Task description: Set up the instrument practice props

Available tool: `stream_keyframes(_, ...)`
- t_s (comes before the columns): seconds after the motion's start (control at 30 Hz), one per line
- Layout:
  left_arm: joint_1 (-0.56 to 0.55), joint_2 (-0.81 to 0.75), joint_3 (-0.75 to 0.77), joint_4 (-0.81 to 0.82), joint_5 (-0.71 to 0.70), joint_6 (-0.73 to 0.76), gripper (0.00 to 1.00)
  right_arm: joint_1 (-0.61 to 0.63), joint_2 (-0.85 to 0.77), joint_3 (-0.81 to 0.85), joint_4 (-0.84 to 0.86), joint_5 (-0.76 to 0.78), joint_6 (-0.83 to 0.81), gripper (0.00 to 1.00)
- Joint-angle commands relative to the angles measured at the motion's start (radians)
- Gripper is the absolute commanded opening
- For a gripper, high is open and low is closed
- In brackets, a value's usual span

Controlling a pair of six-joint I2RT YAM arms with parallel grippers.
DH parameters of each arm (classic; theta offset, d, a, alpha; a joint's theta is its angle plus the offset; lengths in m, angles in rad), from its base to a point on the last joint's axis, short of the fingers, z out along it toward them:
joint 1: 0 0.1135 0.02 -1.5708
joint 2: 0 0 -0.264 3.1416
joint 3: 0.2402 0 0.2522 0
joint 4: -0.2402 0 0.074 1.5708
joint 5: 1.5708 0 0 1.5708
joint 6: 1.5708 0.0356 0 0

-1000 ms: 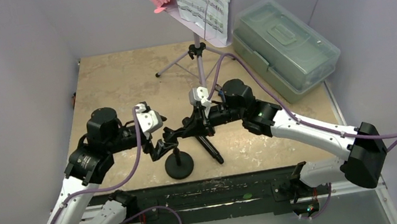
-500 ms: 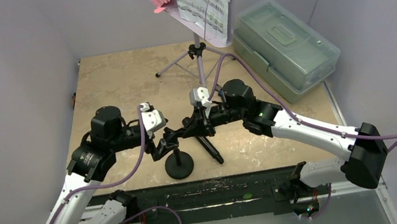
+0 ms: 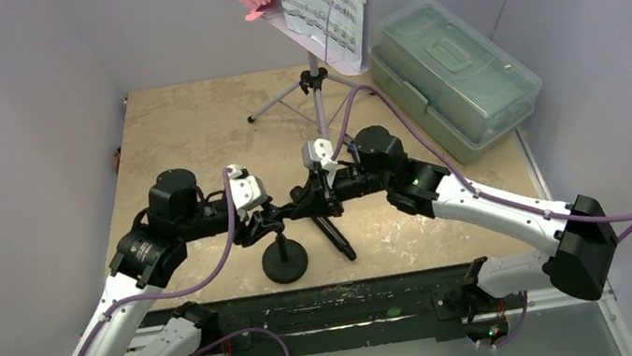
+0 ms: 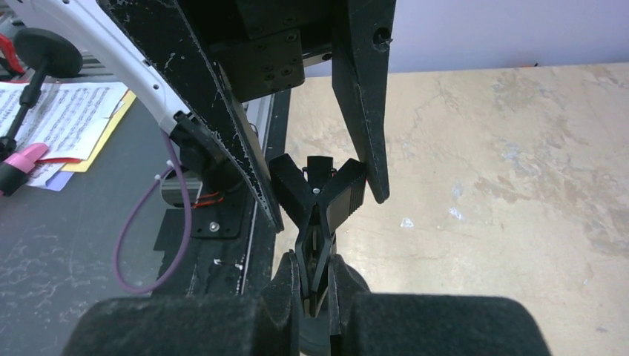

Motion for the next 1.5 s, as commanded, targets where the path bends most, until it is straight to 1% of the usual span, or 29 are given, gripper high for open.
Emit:
stream_keyframes(0.0, -0.007, -0.004, -0.008, 0.009, -0.036, 0.049, 0.00, -0.004, -0.028, 0.003, 0.005, -0.006, 0.002, 0.04)
stream_keyframes(0.03, -0.009, -0.005, -0.004, 0.007, -0.041, 0.050, 0.00, -0.004, -0.032, 0.002, 0.007, 0.004, 0.008, 0.17)
stream_keyframes(0.1, -0.009, -0.003, 0.004, -0.003, -0.041, 0.054, 0.00, -0.004, -0.056, -0.001, 0.013, 0.020, 0.039, 0.54)
stream_keyframes(0.13, -0.009, -0.001, 0.007, -0.006, -0.041, 0.056, 0.00, -0.004, -0.074, -0.006, 0.022, 0.027, 0.063, 0.65)
stream_keyframes(0.17, -0.009, -0.002, 0.008, -0.006, -0.041, 0.056, 0.00, -0.004, -0.095, -0.016, 0.036, 0.035, 0.105, 0.73)
stream_keyframes(0.23, -0.010, -0.003, 0.007, -0.005, -0.046, 0.058, 0.00, -0.004, -0.148, -0.044, 0.048, 0.074, 0.158, 0.86)
stream_keyframes(0.33, -0.011, -0.009, 0.002, -0.002, -0.045, 0.056, 0.00, -0.004, -0.202, -0.071, 0.043, 0.081, 0.188, 0.98)
stream_keyframes(0.47, -0.011, -0.012, 0.006, -0.006, -0.053, 0.050, 0.00, -0.004, -0.188, -0.070, -0.013, 0.112, 0.166, 0.99)
stream_keyframes(0.53, -0.011, -0.013, 0.011, -0.014, -0.065, 0.041, 0.00, -0.004, -0.199, -0.068, -0.014, 0.165, 0.198, 0.99)
stream_keyframes(0.6, -0.012, -0.023, 0.011, -0.014, -0.074, 0.025, 0.00, -0.004, -0.218, -0.064, -0.020, 0.260, 0.258, 0.99)
stream_keyframes(0.63, -0.012, -0.030, 0.007, -0.016, -0.072, 0.024, 0.00, -0.004, -0.226, -0.064, -0.024, 0.279, 0.270, 0.99)
stream_keyframes(0.7, -0.012, -0.040, -0.005, -0.015, -0.071, 0.021, 0.00, -0.004, -0.221, -0.061, -0.037, 0.268, 0.267, 0.99)
stream_keyframes(0.73, -0.012, -0.048, -0.014, -0.009, -0.074, 0.012, 0.07, -0.004, -0.218, -0.063, -0.041, 0.272, 0.267, 0.99)
stream_keyframes(0.77, -0.012, -0.059, -0.023, 0.001, -0.083, 0.001, 0.23, -0.004, -0.217, -0.071, -0.036, 0.283, 0.277, 0.99)
stream_keyframes(0.8, -0.012, -0.068, -0.031, 0.006, -0.086, -0.004, 0.35, -0.004, -0.218, -0.080, -0.026, 0.287, 0.289, 0.99)
stream_keyframes(0.83, -0.012, -0.077, -0.032, 0.010, -0.089, -0.009, 0.43, -0.004, -0.220, -0.086, -0.020, 0.284, 0.291, 0.99)
stream_keyframes(0.87, -0.012, -0.083, -0.029, 0.010, -0.091, -0.011, 0.48, -0.004, -0.222, -0.089, -0.013, 0.278, 0.293, 0.99)
stream_keyframes(0.97, -0.011, -0.079, -0.021, 0.006, -0.087, -0.010, 0.55, -0.004, -0.231, -0.096, 0.004, 0.257, 0.294, 0.99)
stream_keyframes(1.03, -0.012, -0.069, -0.015, 0.007, -0.077, -0.011, 0.62, -0.004, -0.234, -0.095, 0.005, 0.250, 0.288, 0.99)
stream_keyframes(1.17, -0.012, -0.058, -0.009, 0.010, -0.065, -0.015, 0.66, -0.004, -0.228, -0.094, -0.004, 0.248, 0.280, 0.99)
stream_keyframes(1.3, -0.012, -0.057, 0.005, -0.030, -0.084, -0.015, 0.77, -0.004, -0.232, -0.108, 0.005, 0.252, 0.293, 0.99)
stream_keyframes(1.33, -0.012, -0.060, 0.010, -0.041, -0.088, -0.014, 0.83, -0.004, -0.233, -0.111, 0.006, 0.250, 0.295, 0.99)
stream_keyframes(1.37, -0.012, -0.061, 0.015, -0.055, -0.093, -0.012, 0.93, -0.004, -0.235, -0.113, 0.006, 0.248, 0.295, 0.99)
stream_keyframes(1.4, -0.012, -0.061, 0.023, -0.070, -0.096, -0.009, 0.97, -0.004, -0.237, -0.115, 0.008, 0.248, 0.295, 0.99)
stream_keyframes(1.47, -0.012, -0.057, 0.035, -0.088, -0.104, -0.002, 1.00, -0.004, -0.240, -0.120, 0.009, 0.250, 0.296, 0.99)
